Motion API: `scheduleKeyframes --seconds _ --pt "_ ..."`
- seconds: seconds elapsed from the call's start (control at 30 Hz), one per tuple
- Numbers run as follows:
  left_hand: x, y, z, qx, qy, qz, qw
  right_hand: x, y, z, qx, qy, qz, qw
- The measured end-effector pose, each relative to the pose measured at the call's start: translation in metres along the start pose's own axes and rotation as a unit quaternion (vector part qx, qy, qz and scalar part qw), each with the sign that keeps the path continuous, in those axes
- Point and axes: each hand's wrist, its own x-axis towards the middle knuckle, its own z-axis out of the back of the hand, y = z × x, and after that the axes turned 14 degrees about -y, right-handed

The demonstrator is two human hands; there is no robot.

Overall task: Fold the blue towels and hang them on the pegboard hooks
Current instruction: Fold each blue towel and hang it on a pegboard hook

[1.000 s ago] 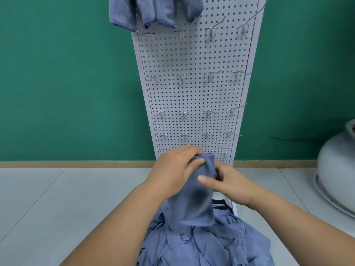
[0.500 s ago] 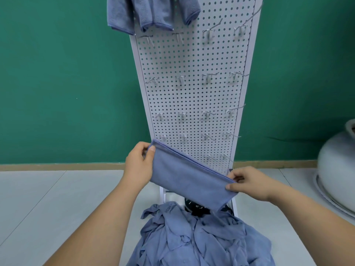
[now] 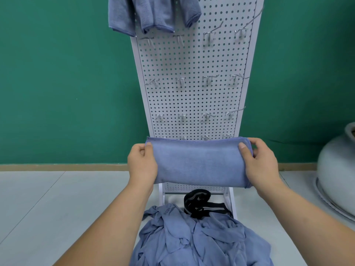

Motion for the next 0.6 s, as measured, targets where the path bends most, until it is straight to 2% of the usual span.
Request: scheduleKeyframes --seconds 0.13,0.2,0.3,0.4,0.53,0.6 --pt "0.005 0.017 0.0 0.09 0.05 0.05 0.993 0.01 -0.019 0.004 0.038 0.045 -0.159 0.986" --pt "0.005 0.021 0.002 0.117 0.088 0.086 0.985 0.015 -0.029 0.008 0.075 0.085 -0.204 0.972" --pt "0.006 0.023 0.007 0.116 0.145 0.099 0.978 0.019 -0.033 0.018 0.071 0.14 -0.159 0.975" --pt "0.007 0.022 0.008 0.096 0.157 0.047 0.982 0.022 -0.032 0.024 0.056 0.144 -0.107 0.982" --pt "0.005 0.016 0.006 0.087 0.165 -0.02 0.982 0.021 -0.025 0.024 0.04 0.144 -0.086 0.985" --pt "0.004 0.016 0.006 0.097 0.195 -0.046 0.975 0.019 -0.021 0.025 0.027 0.16 -0.059 0.985"
